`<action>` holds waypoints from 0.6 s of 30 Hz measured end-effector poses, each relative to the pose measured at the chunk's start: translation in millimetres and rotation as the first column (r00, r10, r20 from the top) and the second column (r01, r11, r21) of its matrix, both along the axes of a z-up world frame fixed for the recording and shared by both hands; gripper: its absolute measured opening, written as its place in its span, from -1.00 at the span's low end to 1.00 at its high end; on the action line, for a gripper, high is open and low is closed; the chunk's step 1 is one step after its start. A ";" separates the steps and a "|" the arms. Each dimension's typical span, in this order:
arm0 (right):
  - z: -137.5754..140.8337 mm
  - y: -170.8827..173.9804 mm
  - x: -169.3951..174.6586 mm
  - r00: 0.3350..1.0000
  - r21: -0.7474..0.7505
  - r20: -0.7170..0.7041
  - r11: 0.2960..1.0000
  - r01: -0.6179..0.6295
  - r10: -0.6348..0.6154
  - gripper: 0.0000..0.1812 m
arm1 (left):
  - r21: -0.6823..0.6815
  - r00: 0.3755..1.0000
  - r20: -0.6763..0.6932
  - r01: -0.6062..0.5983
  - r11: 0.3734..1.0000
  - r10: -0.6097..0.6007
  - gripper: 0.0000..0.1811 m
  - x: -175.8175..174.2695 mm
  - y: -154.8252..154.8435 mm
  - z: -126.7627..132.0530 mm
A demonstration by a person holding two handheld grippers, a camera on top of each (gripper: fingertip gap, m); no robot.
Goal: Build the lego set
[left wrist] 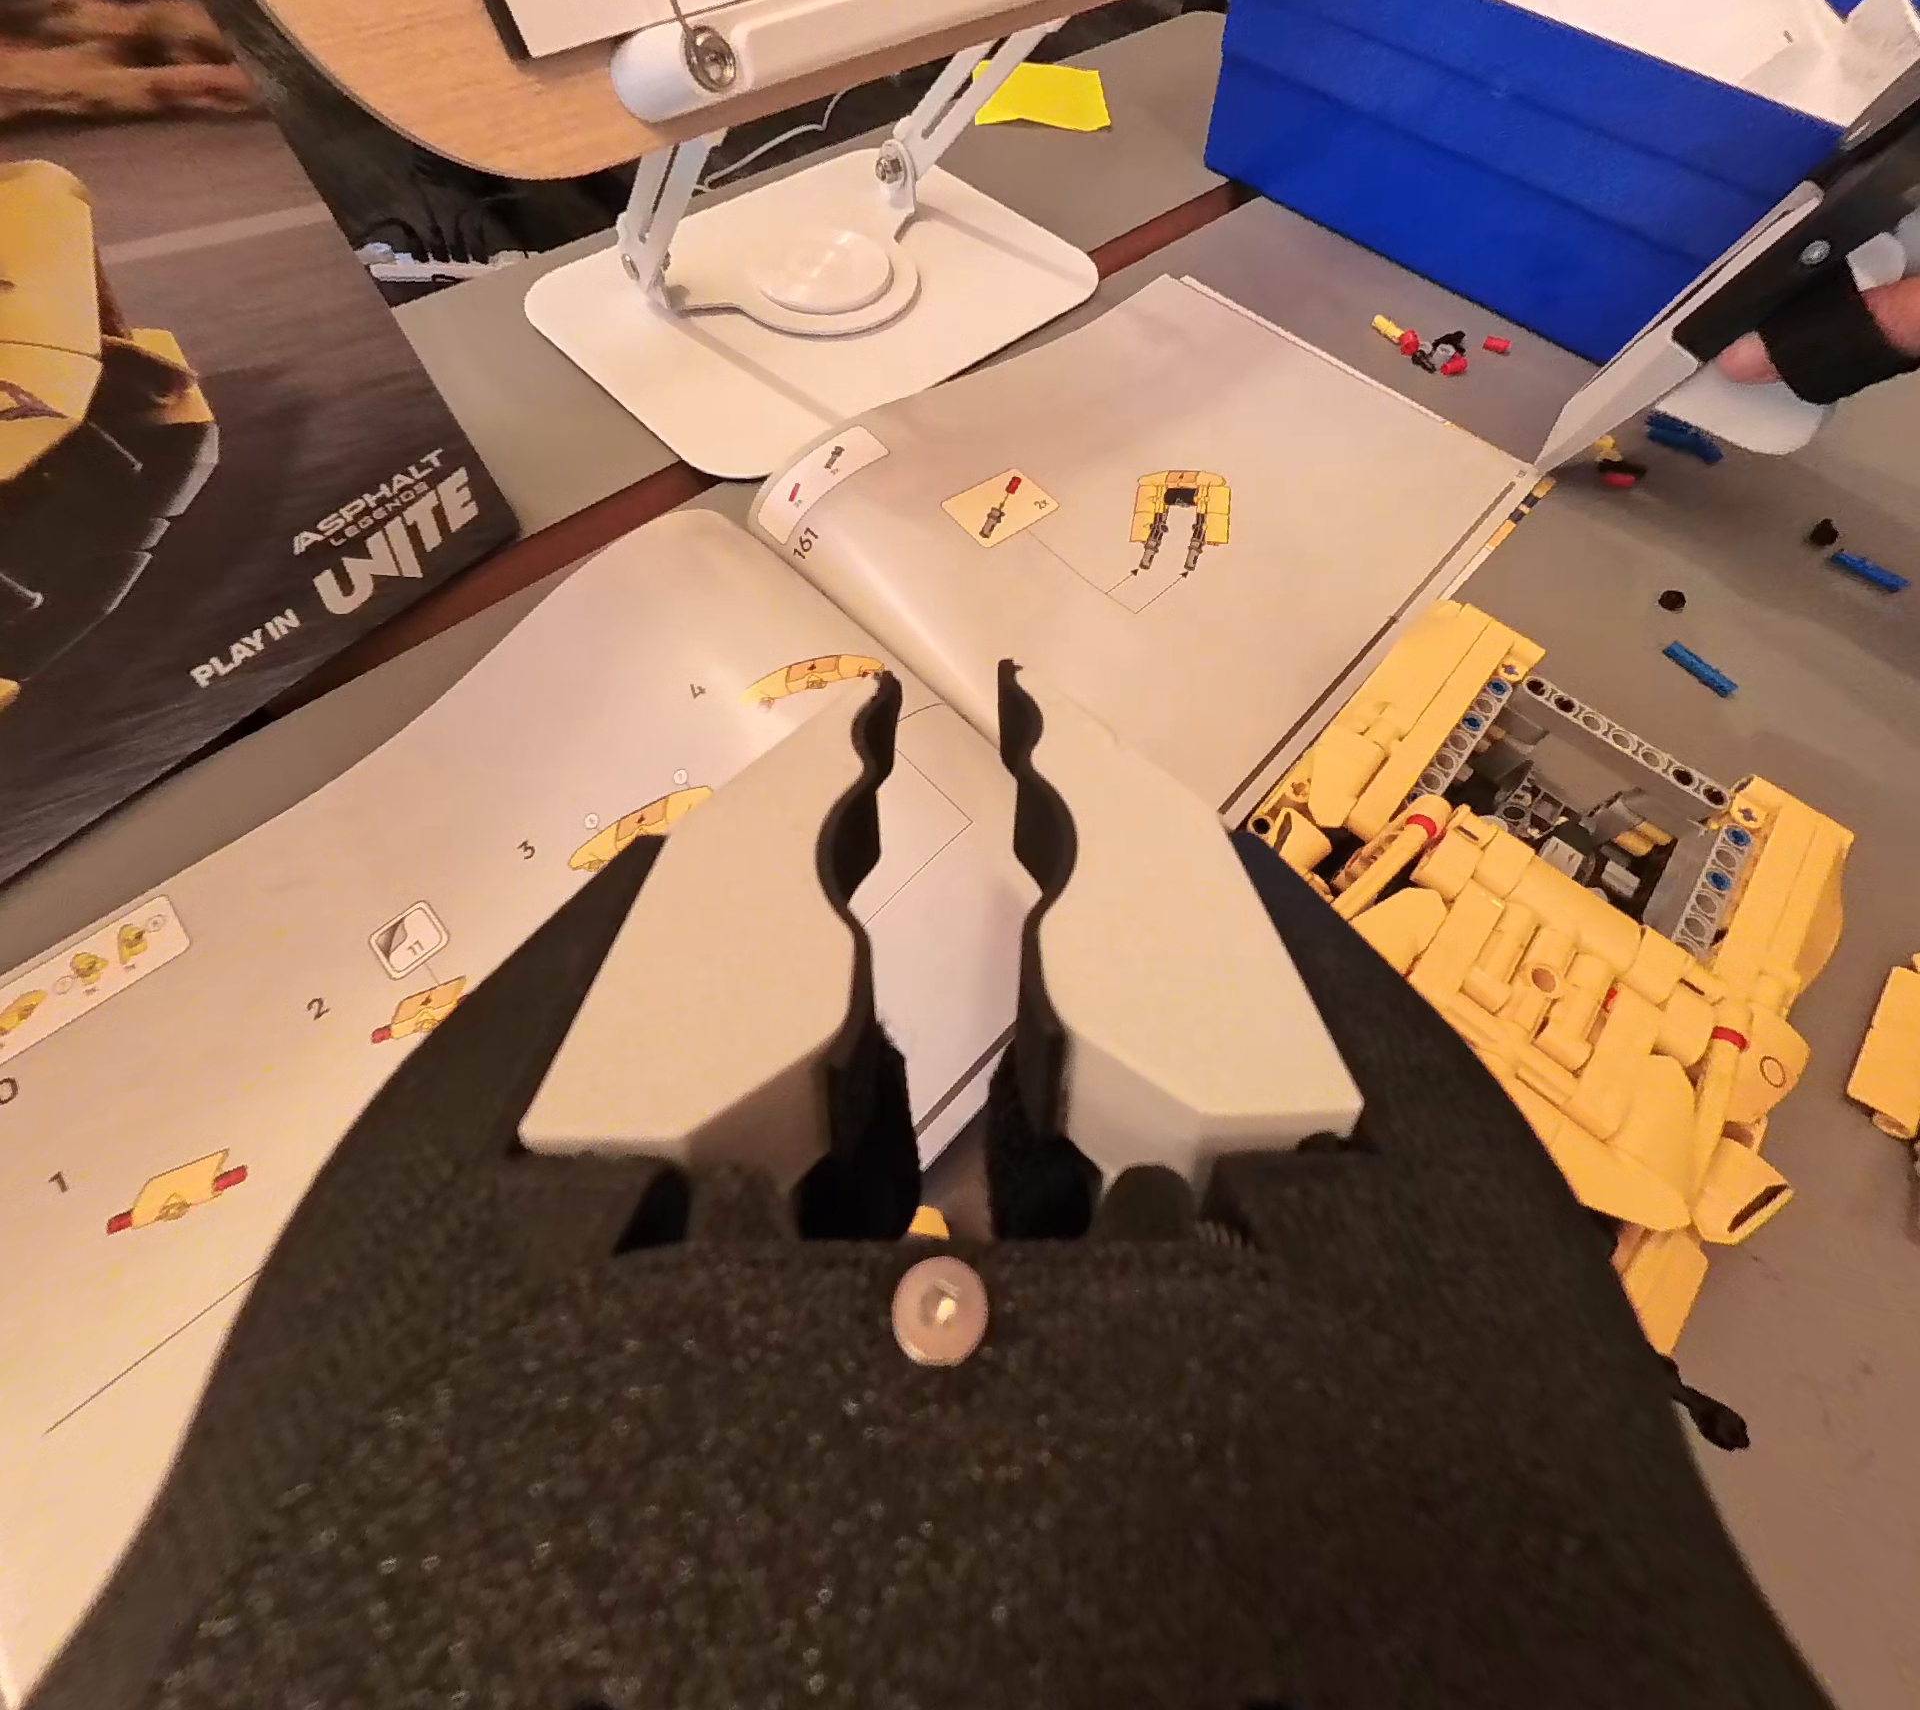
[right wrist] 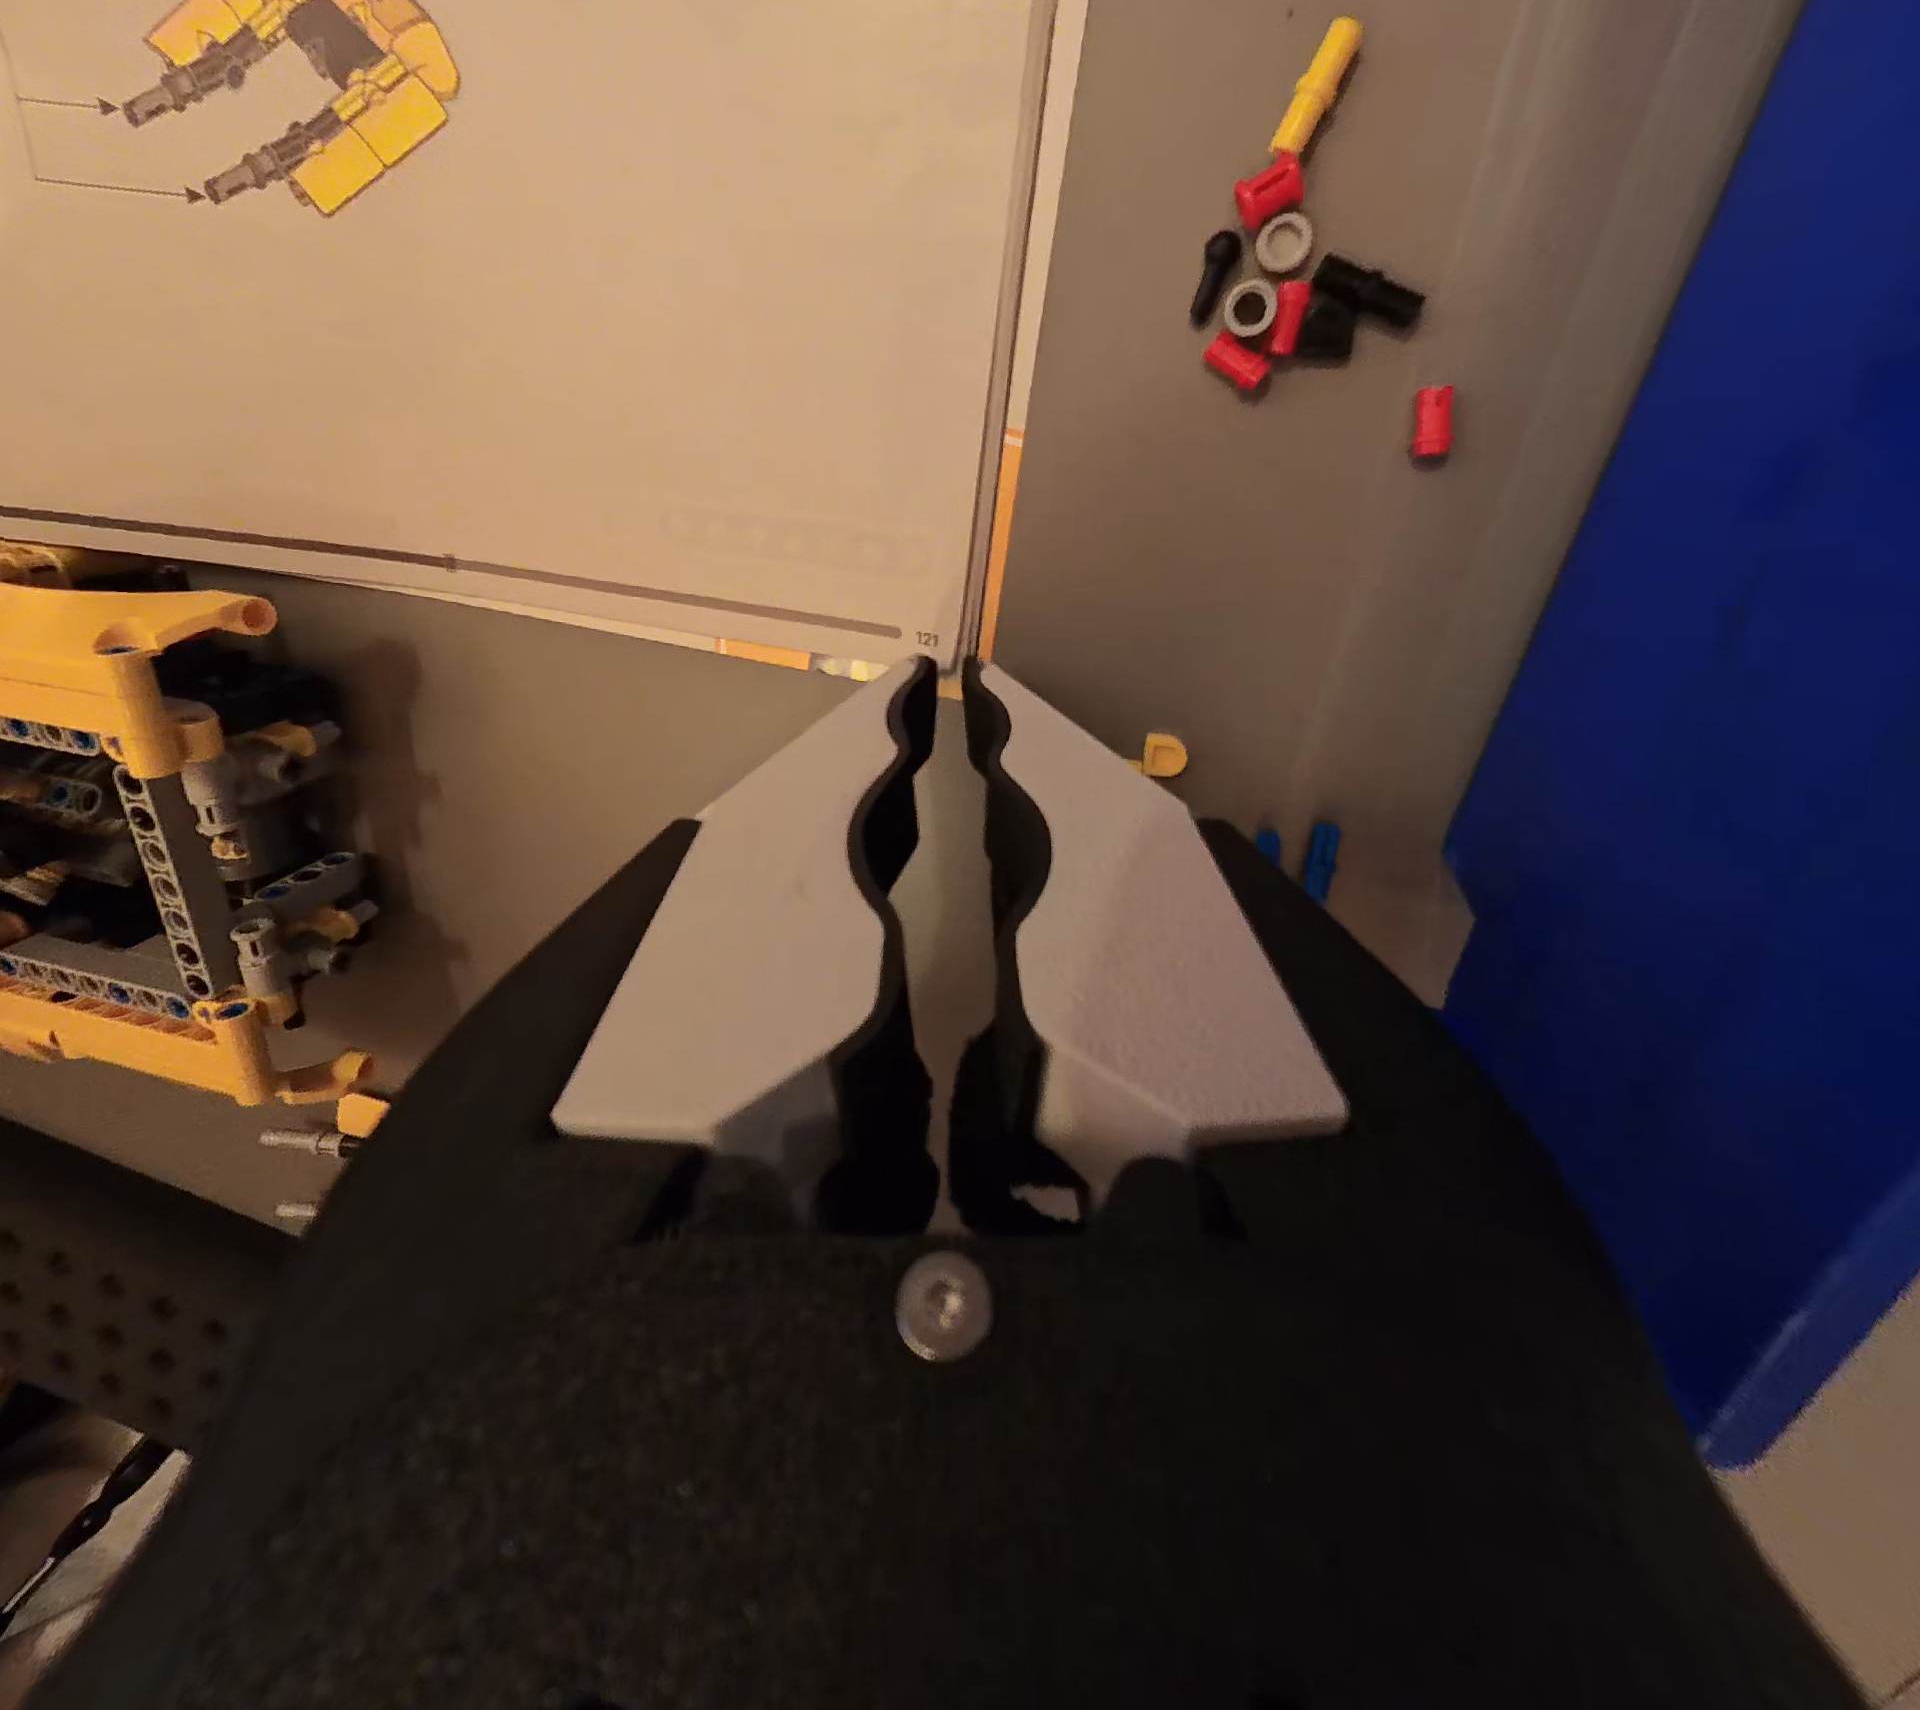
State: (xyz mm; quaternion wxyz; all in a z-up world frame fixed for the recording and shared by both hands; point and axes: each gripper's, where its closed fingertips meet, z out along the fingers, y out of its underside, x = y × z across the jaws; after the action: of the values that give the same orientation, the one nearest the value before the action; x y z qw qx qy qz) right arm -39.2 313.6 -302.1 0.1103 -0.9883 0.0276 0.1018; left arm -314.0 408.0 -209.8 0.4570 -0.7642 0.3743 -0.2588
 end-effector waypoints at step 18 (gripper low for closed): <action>-2.9 0.6 -0.4 0.999 -0.021 0.031 0.999 -0.036 0.036 -1.00 | 0.000 1.000 -0.001 0.003 1.000 -0.003 -0.80 0.7 -0.9 -0.1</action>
State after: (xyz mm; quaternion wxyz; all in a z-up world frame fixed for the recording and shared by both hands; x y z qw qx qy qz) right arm -39.6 314.2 -305.0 0.0985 -0.9912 0.0092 0.0882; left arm -313.3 407.0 -209.9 0.4565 -0.7636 0.3758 -0.2592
